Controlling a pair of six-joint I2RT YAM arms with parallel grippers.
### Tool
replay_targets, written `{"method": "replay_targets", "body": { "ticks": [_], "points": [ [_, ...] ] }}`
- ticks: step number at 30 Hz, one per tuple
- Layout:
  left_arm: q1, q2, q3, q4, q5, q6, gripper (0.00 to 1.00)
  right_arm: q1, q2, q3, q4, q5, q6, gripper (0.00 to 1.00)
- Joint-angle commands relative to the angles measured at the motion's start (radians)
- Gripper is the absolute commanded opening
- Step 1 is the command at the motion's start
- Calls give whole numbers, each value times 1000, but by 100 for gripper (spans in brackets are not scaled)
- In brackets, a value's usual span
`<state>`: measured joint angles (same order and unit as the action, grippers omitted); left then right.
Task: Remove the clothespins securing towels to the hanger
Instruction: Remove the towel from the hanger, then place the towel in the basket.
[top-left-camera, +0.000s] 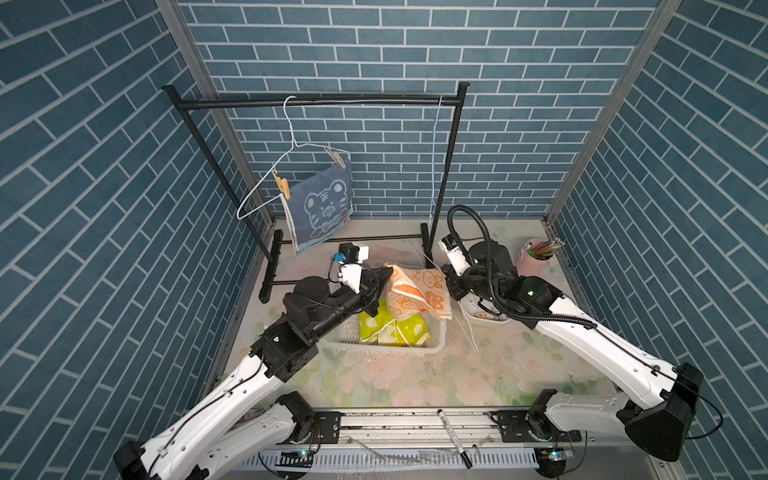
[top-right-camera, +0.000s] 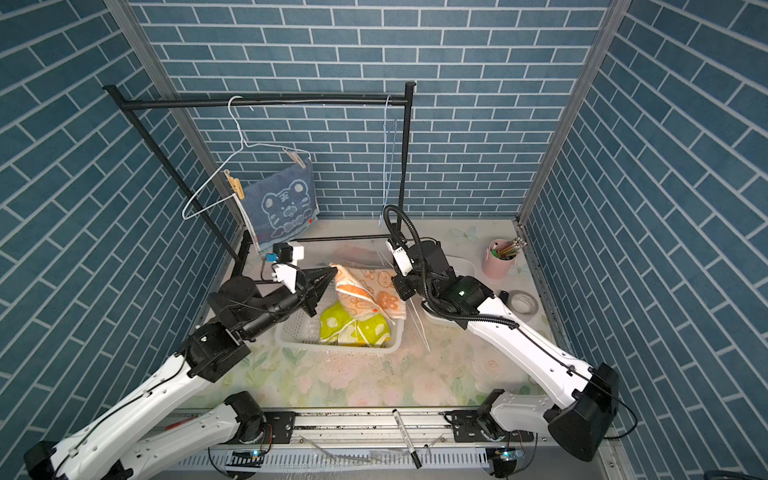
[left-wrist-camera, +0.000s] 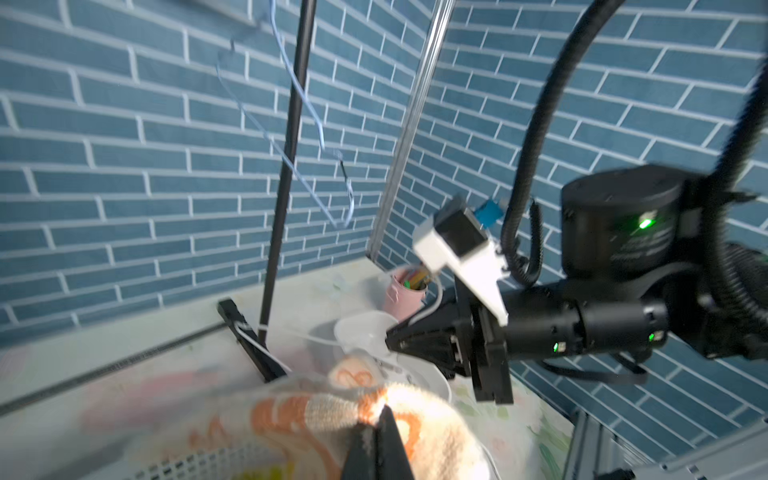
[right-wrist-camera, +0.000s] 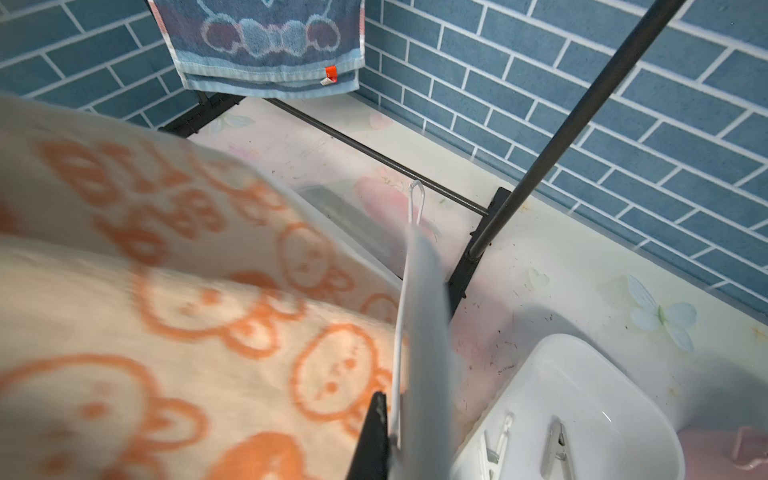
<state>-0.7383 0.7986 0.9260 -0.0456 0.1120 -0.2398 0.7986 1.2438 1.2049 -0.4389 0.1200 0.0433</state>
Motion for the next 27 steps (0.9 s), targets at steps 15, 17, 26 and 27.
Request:
{"method": "replay_targets", "body": {
  "ticks": [15,17,26,27],
  "points": [
    [1,37,67,-138,-25,223,0,-8,-39,14,-33,35,-31,0],
    [2,48,25,-115,-31,202,0,-8,-40,13,-33,35,-33,0],
    [1,74,-184,-117,-208,-1,0,-10,-61,11,-28,2,-29,0],
    [2,68,-201,-125,-227,-21,0,-10,-65,12,-29,0,-29,0]
  ]
}}
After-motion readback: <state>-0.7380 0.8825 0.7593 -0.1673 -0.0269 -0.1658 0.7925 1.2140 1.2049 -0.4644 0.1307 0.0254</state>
